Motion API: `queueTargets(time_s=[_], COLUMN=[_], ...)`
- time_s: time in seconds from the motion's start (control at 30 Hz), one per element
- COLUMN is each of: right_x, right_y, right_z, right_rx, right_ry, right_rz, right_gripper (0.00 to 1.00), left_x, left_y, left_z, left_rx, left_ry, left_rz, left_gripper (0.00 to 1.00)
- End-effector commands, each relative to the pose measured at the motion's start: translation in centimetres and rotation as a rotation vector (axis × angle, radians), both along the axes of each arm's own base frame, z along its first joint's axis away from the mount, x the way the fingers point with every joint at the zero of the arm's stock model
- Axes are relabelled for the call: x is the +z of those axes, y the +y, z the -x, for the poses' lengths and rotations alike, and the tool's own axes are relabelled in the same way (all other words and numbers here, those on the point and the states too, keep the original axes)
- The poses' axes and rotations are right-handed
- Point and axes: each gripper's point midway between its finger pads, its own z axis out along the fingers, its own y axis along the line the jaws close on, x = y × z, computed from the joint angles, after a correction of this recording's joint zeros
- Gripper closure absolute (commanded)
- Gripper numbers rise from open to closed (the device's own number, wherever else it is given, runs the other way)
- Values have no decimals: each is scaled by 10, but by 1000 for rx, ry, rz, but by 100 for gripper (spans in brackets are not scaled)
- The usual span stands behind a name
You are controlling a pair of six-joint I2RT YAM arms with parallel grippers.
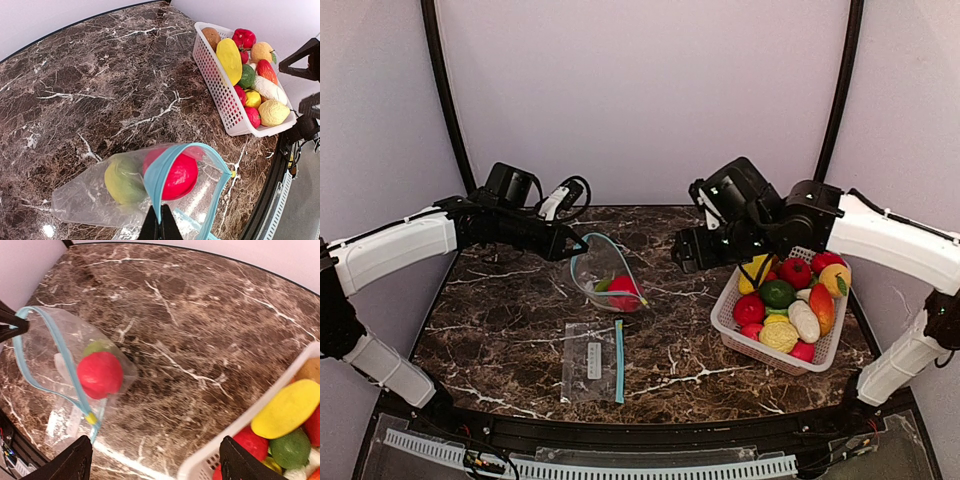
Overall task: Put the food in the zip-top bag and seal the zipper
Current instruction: Adjust the zipper food storage bag at the center of the board, then pick up the fake fruit from the bin.
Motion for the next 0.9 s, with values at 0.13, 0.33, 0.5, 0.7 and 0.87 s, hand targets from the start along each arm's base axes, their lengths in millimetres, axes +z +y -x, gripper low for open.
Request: queueTargets(time_s=[0.13, 0.33, 0.5, 0.7, 0.87], right_x=[-48, -82, -100, -112, -118], right_y=[-111, -145, -170, -180, -180], right_z=[25, 58, 77, 84, 80], right_rx=[-234, -291, -343, -359, -353], right_ry=[162, 293, 361, 392, 398], right_rz=[152, 168, 218, 220, 224], right_gripper=[8, 9, 11, 14, 14], left_x=[3, 1, 0, 1, 2], left_y=[-1, -2, -2, -3, -3], left_z=[1, 1, 1, 1, 1], left_rx=[-11, -13, -13, -16, -17], left_ry=[0, 7, 11, 12, 11], left_rz=[-4, -4, -3, -1, 0], left_gripper=[99, 99, 99, 99, 99])
